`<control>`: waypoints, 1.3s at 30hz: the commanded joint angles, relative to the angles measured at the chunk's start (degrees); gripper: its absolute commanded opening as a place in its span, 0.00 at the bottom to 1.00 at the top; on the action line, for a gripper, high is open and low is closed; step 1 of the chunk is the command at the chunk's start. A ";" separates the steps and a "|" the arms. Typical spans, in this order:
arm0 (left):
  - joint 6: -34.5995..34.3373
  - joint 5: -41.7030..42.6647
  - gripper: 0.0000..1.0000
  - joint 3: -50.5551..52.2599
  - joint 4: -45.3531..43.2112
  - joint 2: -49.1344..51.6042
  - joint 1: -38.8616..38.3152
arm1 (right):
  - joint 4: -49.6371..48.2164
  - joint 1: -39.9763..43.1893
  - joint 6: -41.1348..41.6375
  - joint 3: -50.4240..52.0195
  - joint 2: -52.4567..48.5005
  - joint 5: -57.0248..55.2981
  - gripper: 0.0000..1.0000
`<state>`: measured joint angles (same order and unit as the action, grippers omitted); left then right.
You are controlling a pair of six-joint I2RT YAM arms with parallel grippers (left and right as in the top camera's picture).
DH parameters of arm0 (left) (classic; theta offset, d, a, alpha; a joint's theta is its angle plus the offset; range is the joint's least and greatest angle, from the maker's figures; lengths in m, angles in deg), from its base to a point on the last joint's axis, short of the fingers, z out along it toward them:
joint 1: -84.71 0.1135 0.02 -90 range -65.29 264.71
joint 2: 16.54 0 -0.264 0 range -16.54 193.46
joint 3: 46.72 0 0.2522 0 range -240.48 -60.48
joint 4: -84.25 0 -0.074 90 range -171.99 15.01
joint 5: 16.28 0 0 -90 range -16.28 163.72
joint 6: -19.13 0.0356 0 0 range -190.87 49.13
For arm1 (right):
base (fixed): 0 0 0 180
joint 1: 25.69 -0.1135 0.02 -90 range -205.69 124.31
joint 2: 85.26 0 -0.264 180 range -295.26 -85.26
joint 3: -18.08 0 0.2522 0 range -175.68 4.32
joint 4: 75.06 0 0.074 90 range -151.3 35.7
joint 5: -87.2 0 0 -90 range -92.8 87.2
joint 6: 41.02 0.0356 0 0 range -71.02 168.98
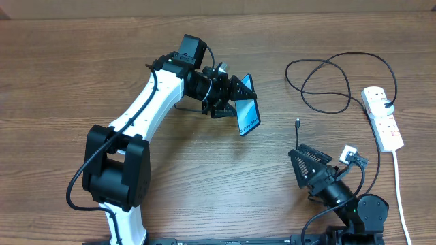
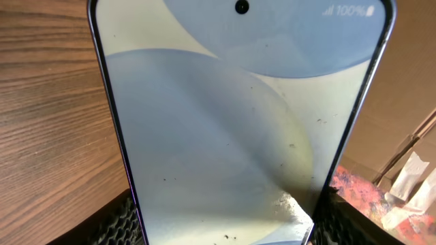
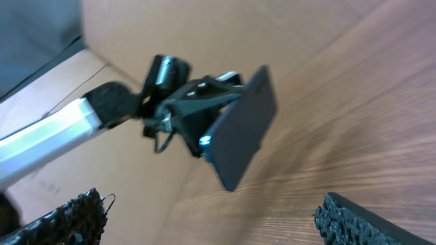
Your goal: Plug charger to phone and switch on socket
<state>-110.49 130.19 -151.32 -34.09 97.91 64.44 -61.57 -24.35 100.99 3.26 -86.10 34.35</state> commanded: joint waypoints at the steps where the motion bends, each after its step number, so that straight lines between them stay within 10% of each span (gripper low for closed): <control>1: -1.88 1.18 0.53 -1.55 -0.63 0.20 0.11 | 0.02 -0.22 -3.02 0.61 0.68 3.93 1.00; 28: -6.27 1.20 0.53 -1.55 -1.46 0.20 0.11 | 6.60 -0.46 -28.83 -17.42 -35.08 -3.21 1.00; 39: -10.36 -2.23 0.53 -1.55 -2.78 0.20 0.11 | 2.64 -12.68 -33.64 -21.09 -45.33 -7.69 1.00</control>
<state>-118.68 128.44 -151.32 -36.52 97.91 64.46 -57.96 -33.90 69.06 -16.37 -130.26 30.32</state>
